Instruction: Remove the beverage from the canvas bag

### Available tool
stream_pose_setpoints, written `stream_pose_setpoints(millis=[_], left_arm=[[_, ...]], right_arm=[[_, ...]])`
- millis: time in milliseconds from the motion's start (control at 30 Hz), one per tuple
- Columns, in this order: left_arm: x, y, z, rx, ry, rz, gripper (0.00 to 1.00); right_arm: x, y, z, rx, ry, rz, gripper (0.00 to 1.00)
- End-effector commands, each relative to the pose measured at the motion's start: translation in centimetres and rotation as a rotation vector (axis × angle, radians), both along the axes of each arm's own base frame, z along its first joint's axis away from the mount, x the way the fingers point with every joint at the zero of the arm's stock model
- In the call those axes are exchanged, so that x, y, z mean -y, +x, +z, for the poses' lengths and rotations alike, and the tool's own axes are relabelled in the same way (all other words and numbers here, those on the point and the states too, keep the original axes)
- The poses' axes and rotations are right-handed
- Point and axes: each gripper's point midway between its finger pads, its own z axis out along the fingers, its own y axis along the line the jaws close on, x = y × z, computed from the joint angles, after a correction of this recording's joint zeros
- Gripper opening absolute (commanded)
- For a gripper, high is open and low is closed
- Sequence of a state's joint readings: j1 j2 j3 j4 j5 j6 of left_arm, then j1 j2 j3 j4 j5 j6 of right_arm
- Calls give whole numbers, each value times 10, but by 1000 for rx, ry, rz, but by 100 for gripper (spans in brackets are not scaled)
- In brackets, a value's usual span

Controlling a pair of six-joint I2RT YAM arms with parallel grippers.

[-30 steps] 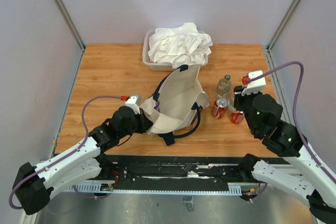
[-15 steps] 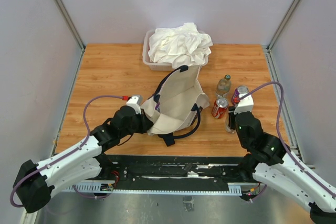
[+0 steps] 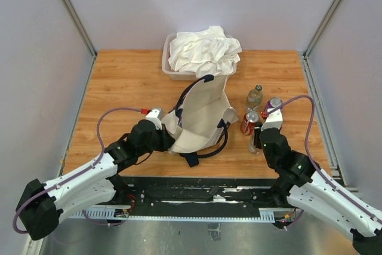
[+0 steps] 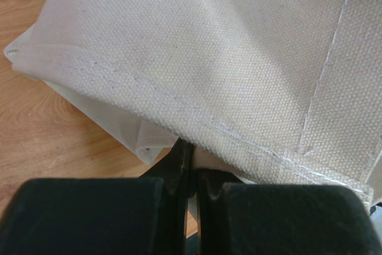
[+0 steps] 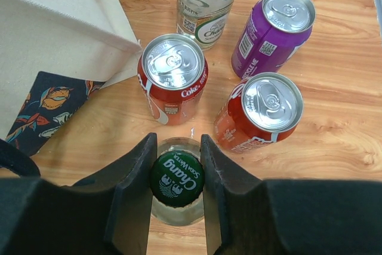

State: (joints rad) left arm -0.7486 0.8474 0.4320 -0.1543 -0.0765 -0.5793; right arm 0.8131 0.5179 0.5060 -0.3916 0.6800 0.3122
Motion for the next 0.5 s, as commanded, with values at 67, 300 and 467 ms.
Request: stream_pose_setpoints(millis=[67,300,467], left_arm=[[-6,0,-7,-12,56,-1,2],[-7,0,-8,-11,61,-2,2],[-7,-1,-9,-12,63,-4,2]], right_arm=[[6,10,14,73,139,-114,1],[17,4,2,34,138,-174,40],[24,0,-2,23,123,-205,83]])
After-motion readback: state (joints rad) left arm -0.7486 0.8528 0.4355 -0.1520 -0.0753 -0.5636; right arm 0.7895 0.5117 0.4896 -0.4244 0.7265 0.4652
